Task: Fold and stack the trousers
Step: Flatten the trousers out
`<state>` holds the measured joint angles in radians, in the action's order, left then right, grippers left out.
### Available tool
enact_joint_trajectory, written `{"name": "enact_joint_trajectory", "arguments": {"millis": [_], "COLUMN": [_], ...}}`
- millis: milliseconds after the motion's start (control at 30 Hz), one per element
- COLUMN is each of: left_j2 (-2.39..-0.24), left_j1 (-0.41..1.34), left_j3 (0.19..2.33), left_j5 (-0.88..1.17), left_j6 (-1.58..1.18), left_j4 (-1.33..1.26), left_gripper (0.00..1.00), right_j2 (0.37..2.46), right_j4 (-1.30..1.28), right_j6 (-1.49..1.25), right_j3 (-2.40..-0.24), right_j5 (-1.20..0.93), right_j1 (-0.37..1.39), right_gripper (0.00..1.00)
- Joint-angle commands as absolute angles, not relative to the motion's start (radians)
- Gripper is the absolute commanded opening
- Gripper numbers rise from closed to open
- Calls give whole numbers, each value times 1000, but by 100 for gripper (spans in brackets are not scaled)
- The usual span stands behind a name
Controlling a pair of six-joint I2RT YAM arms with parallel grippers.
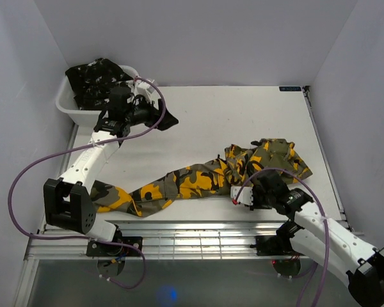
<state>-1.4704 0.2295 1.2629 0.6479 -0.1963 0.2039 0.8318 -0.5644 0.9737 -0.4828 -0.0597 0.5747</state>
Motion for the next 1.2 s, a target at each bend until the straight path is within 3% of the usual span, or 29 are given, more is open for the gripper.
{"name": "enact_joint_trajectory", "arguments": {"millis": [0, 100, 133, 300, 467, 633, 733, 833, 933, 1033, 1167], "left_j2": [-1456, -1534, -1558, -1802, -2003, -2210, -2299, -2373, -2407, -2427, -2395], "left_j1": [299, 438, 474, 609, 640, 640, 640, 656, 676, 689, 702], "left_j3": [1253, 1313, 1334, 1518, 1686, 1879, 2020, 2066, 2027, 1976, 1892], "left_j5": [653, 602, 597, 578, 675, 580, 630, 701, 703, 754, 876], "left_j6": [-69, 13, 31, -44, -211, -302, -339, -379, -402, -446, -494], "left_j4": [290, 331, 336, 342, 224, 104, 110, 118, 126, 91, -46], "left_gripper": [86, 90, 90, 90, 89, 88, 86, 86, 86, 89, 85], "right_j2": [669, 578, 565, 410, 386, 517, 671, 903, 1214, 1463, 1700], "right_j4": [-619, -609, -600, -594, -577, -480, -446, -490, -686, -822, -932], "right_j6": [1106, 1195, 1201, 1163, 1076, 957, 901, 838, 770, 749, 735], "right_j3": [-402, -351, -356, -425, -482, -653, -803, -1036, -1351, -1573, -1672], "right_j5": [81, 138, 165, 176, 256, 330, 269, 8, -156, -259, -380], "right_j1": [603, 603, 603, 601, 600, 594, 514, 147, -18, -52, -57], "right_gripper": [28, 69, 77, 97, 96, 89, 87, 87, 90, 94, 98]}}
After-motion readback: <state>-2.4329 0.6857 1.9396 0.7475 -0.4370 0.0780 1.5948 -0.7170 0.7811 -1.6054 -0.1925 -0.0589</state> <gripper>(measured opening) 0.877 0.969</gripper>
